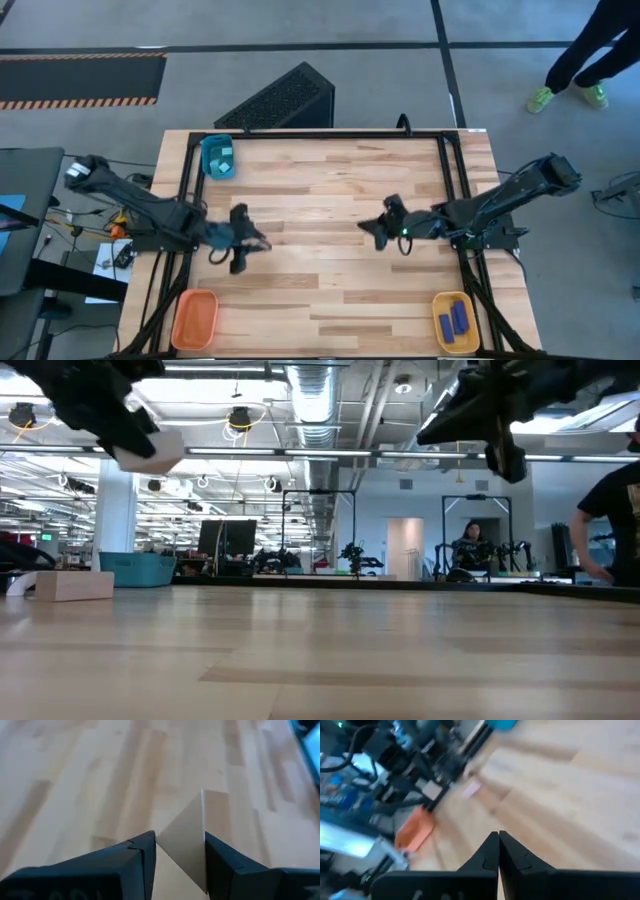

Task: Sort & place blocks by color
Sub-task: Put the top brown block into the orange bin

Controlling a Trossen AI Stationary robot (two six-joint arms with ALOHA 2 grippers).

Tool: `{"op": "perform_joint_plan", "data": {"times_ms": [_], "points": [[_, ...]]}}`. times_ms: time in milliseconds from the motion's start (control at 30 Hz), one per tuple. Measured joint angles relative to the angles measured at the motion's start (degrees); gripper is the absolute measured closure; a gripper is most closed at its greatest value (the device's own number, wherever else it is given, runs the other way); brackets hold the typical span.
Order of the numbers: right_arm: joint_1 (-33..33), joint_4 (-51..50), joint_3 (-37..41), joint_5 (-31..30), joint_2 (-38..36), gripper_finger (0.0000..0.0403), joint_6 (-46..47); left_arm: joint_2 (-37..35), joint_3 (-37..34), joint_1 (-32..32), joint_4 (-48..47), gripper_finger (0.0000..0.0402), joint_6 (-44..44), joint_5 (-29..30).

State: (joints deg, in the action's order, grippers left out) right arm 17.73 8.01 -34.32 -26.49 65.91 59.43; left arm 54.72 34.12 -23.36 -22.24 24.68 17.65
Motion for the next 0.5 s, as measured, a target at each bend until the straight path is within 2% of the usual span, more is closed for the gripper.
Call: {"op": "perform_joint_plan", "data": {"times_ms": [167, 267, 400, 500], "points": [[5.1, 3.0, 0.0, 0.7, 7.0, 0.0398, 6.2, 6.6, 4.1, -7.2, -0.6, 0.0303, 0.4, 0.6], [8.3, 3.4, 0.0, -0.7, 10.8, 0.0397, 10.1, 10.4, 8.3, -10.2, -5.0, 0.0303, 4.4, 0.7], [11.4, 6.5, 0.0, -0.7, 15.5, 0.0393, 12.5, 14.3, 15.5, -14.3, -16.5, 0.0303, 9.9, -0.1], [12.6, 10.3, 0.0, -0.7, 18.5, 0.0395, 12.3, 16.3, 20.1, -17.2, -26.8, 0.0302, 16.5, -2.8]]}}
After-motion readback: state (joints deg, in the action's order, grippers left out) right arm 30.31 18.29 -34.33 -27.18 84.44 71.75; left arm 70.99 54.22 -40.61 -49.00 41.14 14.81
